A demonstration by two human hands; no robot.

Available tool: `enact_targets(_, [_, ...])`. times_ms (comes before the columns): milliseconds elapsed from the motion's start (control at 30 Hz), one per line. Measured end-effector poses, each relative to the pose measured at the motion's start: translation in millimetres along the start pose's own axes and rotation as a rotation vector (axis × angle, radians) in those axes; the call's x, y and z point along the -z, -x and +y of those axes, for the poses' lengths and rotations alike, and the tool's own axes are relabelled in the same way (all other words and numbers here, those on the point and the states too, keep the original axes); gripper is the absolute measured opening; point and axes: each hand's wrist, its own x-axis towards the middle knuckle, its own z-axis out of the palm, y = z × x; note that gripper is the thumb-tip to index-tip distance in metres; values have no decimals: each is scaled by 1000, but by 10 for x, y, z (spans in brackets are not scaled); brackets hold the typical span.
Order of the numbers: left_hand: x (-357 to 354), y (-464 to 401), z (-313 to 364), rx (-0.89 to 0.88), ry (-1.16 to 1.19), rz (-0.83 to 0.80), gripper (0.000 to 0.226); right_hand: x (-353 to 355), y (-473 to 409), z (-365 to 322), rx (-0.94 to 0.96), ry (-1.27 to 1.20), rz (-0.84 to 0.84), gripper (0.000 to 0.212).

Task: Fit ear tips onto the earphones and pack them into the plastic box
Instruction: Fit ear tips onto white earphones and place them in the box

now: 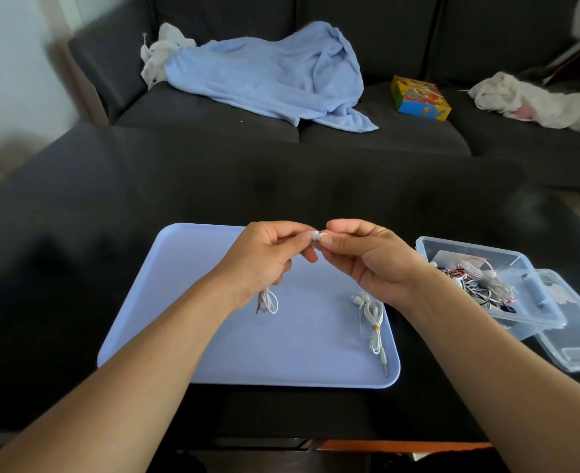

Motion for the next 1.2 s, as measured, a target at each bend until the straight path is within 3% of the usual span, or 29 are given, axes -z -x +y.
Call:
enact_targets(167, [-3, 5, -14, -18, -15, -7, 19, 38, 17, 20, -104, -84, 2, 30])
enact_targets(333, [27, -29, 10, 131, 117, 19, 16, 70, 4, -28, 226, 451, -28, 24])
enact_targets(433, [48, -51, 27, 226, 176, 26, 17, 61, -6, -22, 347, 603, -57, 19])
enact_targets(700, [105, -64, 16, 261, 238, -11, 15, 53, 0, -19, 267, 452, -142, 32])
enact_targets(933, [79, -60, 17, 306, 372, -60, 16, 65, -12, -21, 331, 507, -179, 29])
enact_targets(1200, [102, -63, 33, 289, 336, -27, 20, 17, -11, -15, 313, 562, -235, 28])
